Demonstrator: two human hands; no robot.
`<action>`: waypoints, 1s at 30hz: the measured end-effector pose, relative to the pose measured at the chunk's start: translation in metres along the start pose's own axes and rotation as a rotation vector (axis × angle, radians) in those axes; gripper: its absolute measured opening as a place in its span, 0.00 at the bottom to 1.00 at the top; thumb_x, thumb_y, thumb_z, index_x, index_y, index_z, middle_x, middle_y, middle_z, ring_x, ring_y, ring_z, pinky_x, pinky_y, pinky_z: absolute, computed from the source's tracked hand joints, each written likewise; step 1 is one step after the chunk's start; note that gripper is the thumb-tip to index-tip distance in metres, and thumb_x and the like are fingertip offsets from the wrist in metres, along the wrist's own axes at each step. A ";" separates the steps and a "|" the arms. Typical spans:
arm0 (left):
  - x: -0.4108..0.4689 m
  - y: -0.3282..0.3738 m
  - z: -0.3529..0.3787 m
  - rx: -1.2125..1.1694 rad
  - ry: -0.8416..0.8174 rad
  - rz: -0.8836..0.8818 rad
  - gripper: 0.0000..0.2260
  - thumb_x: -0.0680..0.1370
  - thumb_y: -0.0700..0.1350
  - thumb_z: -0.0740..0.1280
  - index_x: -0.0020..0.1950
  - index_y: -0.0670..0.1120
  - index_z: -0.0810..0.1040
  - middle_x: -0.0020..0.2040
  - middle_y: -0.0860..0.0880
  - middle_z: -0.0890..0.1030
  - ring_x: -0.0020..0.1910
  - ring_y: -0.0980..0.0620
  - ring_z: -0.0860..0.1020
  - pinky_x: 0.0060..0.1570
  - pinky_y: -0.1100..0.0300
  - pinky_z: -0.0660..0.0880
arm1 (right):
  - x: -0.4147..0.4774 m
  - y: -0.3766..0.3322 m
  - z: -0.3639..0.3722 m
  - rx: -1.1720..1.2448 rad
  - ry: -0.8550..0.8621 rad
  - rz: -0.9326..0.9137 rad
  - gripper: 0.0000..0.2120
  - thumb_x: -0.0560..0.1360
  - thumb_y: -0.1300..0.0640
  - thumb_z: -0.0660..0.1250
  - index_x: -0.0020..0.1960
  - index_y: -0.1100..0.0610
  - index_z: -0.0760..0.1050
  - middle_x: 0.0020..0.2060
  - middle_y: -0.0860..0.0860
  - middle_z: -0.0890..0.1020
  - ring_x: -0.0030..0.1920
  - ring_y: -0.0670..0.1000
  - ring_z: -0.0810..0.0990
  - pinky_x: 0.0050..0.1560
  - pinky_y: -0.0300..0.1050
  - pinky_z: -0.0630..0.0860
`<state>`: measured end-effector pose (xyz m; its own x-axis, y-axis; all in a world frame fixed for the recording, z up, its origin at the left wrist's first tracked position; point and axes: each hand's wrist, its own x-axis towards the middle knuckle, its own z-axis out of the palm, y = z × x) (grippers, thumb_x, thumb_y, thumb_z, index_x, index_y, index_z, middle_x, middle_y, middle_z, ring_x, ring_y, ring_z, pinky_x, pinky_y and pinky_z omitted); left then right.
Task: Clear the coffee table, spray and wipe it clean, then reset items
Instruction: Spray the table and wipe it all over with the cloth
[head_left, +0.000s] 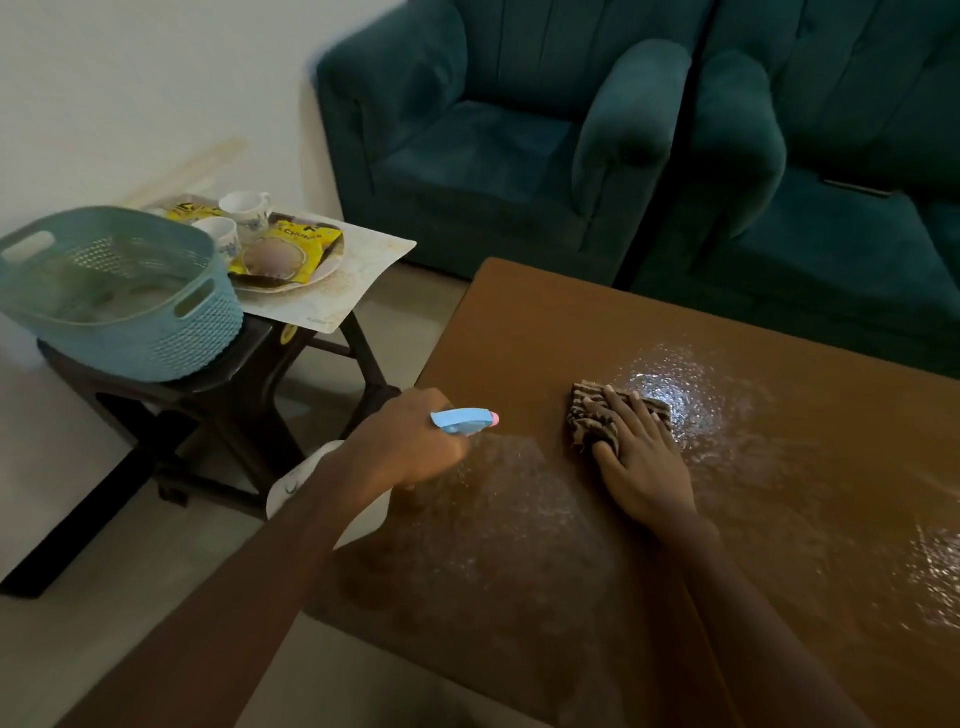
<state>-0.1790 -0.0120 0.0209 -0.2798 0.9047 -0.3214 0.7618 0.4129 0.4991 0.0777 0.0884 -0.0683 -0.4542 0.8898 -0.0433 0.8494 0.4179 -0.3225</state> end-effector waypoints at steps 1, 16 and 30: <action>0.000 0.002 0.001 0.014 -0.018 0.022 0.12 0.77 0.53 0.69 0.52 0.48 0.72 0.41 0.51 0.75 0.40 0.52 0.77 0.41 0.61 0.76 | 0.000 -0.001 0.001 -0.004 0.002 0.012 0.34 0.73 0.37 0.39 0.79 0.41 0.53 0.79 0.41 0.50 0.78 0.44 0.41 0.76 0.46 0.39; -0.005 -0.053 -0.027 -0.151 0.128 0.068 0.07 0.77 0.48 0.68 0.48 0.46 0.74 0.37 0.49 0.76 0.37 0.51 0.77 0.40 0.54 0.77 | -0.005 -0.126 0.044 -0.016 -0.054 -0.046 0.31 0.75 0.37 0.40 0.78 0.36 0.47 0.79 0.42 0.45 0.79 0.48 0.39 0.76 0.46 0.37; -0.005 -0.088 -0.047 -0.292 0.187 0.020 0.06 0.78 0.44 0.66 0.50 0.42 0.78 0.42 0.40 0.81 0.37 0.48 0.79 0.30 0.59 0.75 | 0.016 -0.120 0.041 -0.055 -0.032 0.178 0.29 0.80 0.38 0.45 0.79 0.38 0.43 0.80 0.44 0.43 0.79 0.51 0.37 0.76 0.53 0.39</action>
<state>-0.2724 -0.0482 0.0160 -0.3893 0.9054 -0.1697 0.5768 0.3833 0.7214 -0.0428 0.0450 -0.0685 -0.3028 0.9448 -0.1251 0.9301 0.2644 -0.2548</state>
